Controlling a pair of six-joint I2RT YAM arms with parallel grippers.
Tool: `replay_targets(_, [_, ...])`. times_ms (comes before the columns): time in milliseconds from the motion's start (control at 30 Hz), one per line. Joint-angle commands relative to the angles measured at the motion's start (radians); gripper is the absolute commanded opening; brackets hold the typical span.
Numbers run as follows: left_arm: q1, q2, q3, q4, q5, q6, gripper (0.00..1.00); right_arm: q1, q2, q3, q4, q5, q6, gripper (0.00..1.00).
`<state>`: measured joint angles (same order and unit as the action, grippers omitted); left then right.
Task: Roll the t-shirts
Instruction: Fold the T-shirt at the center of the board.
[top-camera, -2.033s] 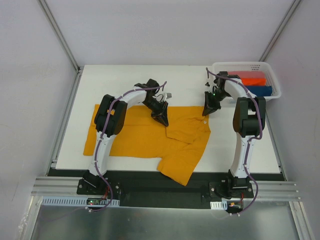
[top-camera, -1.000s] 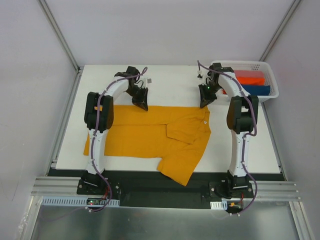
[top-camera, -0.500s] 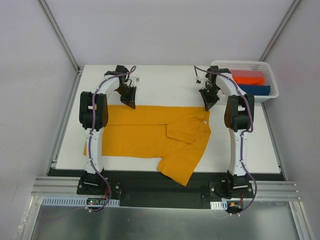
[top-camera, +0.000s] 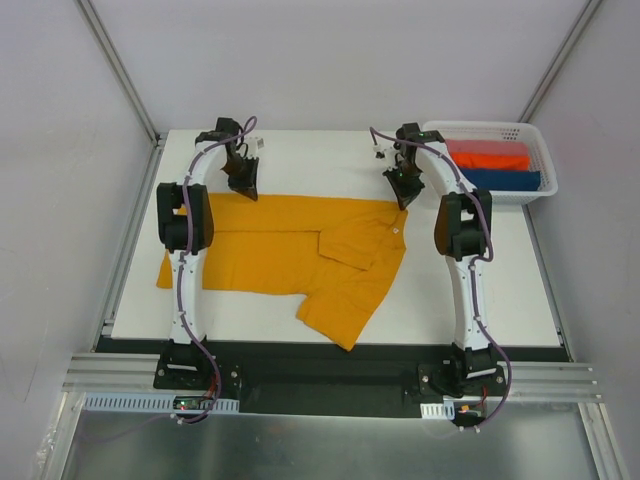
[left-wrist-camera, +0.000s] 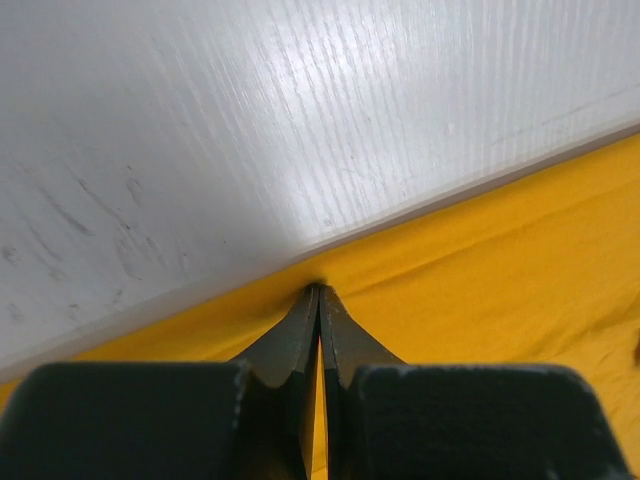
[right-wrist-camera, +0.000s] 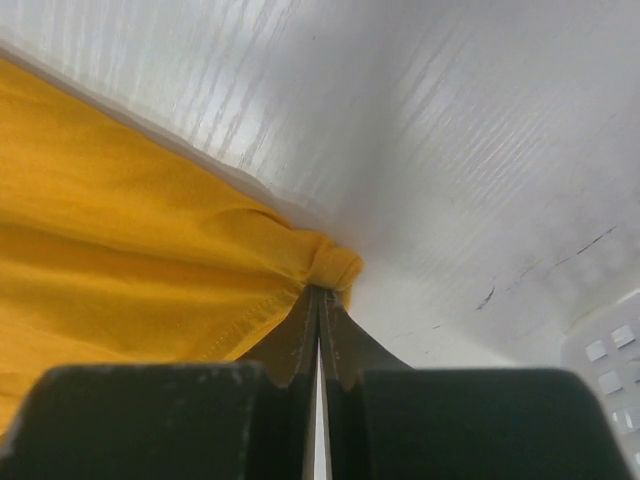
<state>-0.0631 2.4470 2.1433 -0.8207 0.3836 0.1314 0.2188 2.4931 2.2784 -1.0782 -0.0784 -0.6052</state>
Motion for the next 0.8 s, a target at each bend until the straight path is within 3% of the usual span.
replay_targets(0, [0.005, -0.026, 0.05, -0.012, -0.012, 0.036, 0.0, -0.012, 0.027, 0.067, 0.032, 0.04, 0.005, 0.03])
replay_targets(133, [-0.046, -0.202, 0.03, -0.011, 0.011, 0.007, 0.22, -0.013, -0.106, 0.018, 0.093, -0.021, 0.007, 0.14])
replay_targets(167, [-0.061, -0.241, 0.024, -0.011, 0.0, 0.002, 0.25, -0.012, -0.205, -0.026, 0.127, -0.02, 0.005, 0.19])
replay_targets(200, [-0.093, -0.316, 0.006, -0.011, -0.002, -0.004, 0.28, -0.009, -0.27, -0.139, 0.167, -0.015, 0.001, 0.33])
replay_targets(300, [-0.159, -0.446, -0.092, -0.011, 0.023, -0.044, 0.4, 0.014, -0.467, -0.287, 0.297, 0.002, -0.045, 0.45])
replay_targets(500, [-0.254, -0.556, -0.362, -0.02, 0.211, -0.165, 0.47, 0.028, -0.721, -0.603, 0.366, -0.204, -0.128, 0.48])
replay_targets(767, [-0.274, -0.424, -0.471, 0.037, 0.408, -0.295, 0.5, 0.103, -0.89, -1.017, 0.446, -0.46, -0.434, 0.49])
